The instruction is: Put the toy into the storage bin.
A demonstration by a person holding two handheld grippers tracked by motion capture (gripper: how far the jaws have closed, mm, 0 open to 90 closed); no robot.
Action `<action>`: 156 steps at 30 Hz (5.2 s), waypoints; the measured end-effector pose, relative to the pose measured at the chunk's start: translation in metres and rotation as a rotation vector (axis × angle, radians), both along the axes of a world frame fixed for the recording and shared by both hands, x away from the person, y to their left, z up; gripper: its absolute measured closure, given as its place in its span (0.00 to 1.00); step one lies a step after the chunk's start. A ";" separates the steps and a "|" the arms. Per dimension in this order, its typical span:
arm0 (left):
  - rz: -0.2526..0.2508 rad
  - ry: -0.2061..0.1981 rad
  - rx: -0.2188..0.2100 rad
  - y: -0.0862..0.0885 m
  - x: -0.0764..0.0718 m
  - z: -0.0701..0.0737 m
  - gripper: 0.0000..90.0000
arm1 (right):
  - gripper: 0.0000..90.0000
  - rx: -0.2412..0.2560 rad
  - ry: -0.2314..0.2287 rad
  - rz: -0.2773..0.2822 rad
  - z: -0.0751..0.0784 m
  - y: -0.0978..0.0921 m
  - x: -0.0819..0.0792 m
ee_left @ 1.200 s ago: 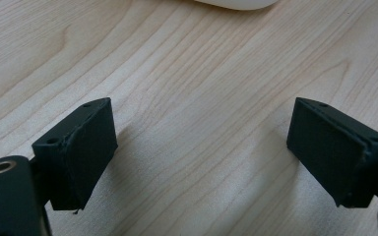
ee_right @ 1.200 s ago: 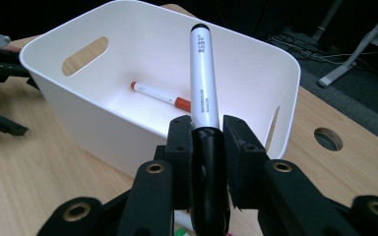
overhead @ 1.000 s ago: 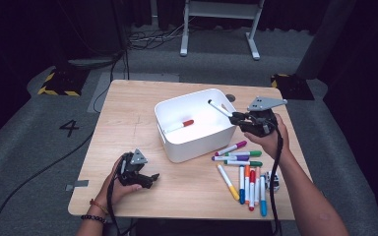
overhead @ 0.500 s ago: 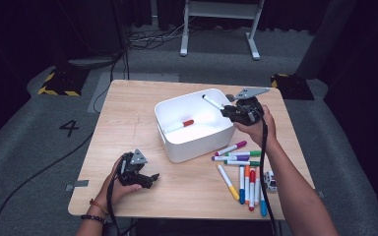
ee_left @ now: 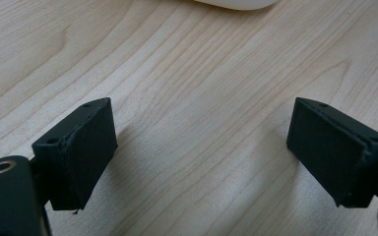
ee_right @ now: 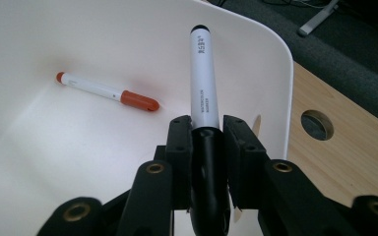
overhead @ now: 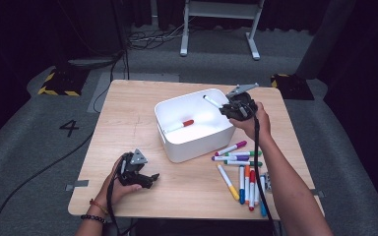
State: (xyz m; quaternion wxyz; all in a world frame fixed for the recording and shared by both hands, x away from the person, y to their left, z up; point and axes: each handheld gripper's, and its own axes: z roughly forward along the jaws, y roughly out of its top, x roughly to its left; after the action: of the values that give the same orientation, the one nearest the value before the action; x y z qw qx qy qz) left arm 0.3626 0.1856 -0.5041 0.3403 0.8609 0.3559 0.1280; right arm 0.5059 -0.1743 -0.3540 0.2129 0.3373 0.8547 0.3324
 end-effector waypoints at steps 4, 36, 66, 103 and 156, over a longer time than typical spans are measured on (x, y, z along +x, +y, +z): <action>0.000 0.000 0.000 0.000 0.000 0.000 0.13 | 0.82 -0.026 0.005 -0.001 -0.003 0.001 0.003; 0.000 0.000 0.000 0.000 0.000 0.000 0.13 | 0.77 -0.022 0.020 -0.046 -0.014 0.001 0.008; 0.001 0.001 -0.003 0.000 0.000 0.000 0.13 | 0.40 0.069 -0.066 0.088 0.007 -0.030 -0.062; 0.001 -0.001 0.001 0.000 0.000 0.000 0.13 | 0.65 -0.026 0.246 0.264 -0.121 -0.050 -0.171; 0.001 -0.001 0.001 0.000 0.000 0.000 0.13 | 0.82 0.049 0.017 0.179 -0.063 -0.077 -0.169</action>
State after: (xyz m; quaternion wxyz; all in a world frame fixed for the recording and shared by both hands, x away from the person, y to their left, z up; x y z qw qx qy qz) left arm 0.3625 0.1856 -0.5041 0.3400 0.8608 0.3560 0.1289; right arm 0.3367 -0.2513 -0.4170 0.1667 0.2672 0.8749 0.3678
